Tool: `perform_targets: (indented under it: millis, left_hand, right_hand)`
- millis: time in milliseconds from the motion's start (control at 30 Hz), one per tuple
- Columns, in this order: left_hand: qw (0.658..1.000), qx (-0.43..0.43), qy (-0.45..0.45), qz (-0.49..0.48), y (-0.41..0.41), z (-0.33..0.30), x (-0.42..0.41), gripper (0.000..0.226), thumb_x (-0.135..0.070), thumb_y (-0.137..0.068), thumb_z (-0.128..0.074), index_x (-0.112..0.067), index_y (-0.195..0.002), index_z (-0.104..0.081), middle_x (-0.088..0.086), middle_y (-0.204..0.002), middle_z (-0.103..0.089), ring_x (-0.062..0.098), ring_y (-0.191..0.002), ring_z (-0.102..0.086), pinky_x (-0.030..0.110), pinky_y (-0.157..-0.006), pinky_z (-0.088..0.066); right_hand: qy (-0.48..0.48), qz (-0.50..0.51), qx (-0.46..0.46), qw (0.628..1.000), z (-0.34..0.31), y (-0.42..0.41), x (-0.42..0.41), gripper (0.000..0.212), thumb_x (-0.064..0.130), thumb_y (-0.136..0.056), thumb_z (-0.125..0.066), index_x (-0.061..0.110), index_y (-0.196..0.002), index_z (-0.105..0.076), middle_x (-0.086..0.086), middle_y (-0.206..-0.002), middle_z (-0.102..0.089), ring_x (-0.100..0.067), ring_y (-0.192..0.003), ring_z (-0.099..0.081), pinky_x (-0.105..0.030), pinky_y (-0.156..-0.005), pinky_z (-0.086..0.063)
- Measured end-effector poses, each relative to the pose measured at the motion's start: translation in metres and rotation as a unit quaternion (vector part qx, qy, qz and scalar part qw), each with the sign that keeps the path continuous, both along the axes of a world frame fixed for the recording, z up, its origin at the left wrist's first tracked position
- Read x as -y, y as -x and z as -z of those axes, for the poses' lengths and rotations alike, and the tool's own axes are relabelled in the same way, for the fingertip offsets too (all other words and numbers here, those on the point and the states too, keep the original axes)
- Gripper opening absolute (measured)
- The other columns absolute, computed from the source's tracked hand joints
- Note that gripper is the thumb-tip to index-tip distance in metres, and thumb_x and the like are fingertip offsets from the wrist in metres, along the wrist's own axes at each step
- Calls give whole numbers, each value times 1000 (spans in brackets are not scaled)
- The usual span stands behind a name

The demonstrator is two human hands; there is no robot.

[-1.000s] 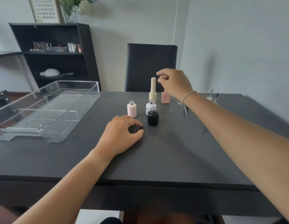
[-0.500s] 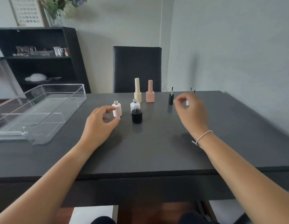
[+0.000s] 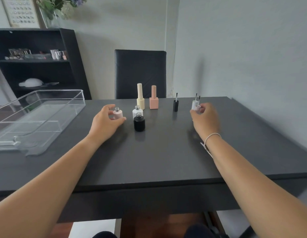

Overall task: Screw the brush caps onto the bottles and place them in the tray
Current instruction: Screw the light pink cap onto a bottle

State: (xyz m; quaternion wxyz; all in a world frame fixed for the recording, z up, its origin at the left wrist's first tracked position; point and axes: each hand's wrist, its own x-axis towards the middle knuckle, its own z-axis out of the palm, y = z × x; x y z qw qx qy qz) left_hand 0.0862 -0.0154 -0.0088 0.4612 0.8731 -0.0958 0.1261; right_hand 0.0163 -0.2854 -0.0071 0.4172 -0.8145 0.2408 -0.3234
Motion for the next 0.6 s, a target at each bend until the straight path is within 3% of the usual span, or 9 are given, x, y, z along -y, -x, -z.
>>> perform_targets:
  millis: [167,300,400,533,600]
  left_hand:
    - [999,16,33,-12,-5,5,7,38,-20,-79,-68,-17,-115,-56,-3,-103,-60,11,-88,-57,19,-76,-38]
    - [998,32,57,-7,1,5,9,22,-16,-79,-66,-22,-99,-59,-8,-92,-61,-4,-75,-56,0,-58,-36]
    - [995,50,90,5,10,3,9,20,-16,-79,-67,-24,-96,-60,-15,-83,-61,-7,-72,-57,-3,-57,-37]
    - [989,92,115,30,22,-3,7,21,-18,-78,-69,-28,-94,-62,-20,-85,-63,-11,-74,-57,0,-64,-40]
    - [987,111,111,44,25,-4,7,24,-19,-77,-70,-32,-95,-61,-19,-91,-63,-9,-79,-57,4,-69,-43]
  right_hand:
    - [37,-3,-6,999,-1,1,-1,15,21,-89,-49,11,-100,-55,-8,-108,-63,-28,-90,-54,-29,-70,-35]
    - [52,-43,20,998,-1,5,-10,15,21,-90,-50,13,-102,-55,-1,-108,-63,-25,-98,-56,-30,-74,-39]
    - [62,-83,46,994,-2,5,-25,14,24,-89,-52,16,-100,-56,3,-101,-64,-21,-90,-56,-28,-68,-40]
    - [62,-149,103,982,-10,4,-39,4,26,-88,-55,24,-91,-56,13,-81,-59,2,-70,-52,-6,-58,-34]
    - [66,-201,120,970,-15,3,-46,4,27,-91,-51,28,-89,-54,19,-72,-56,6,-60,-49,-6,-58,-36]
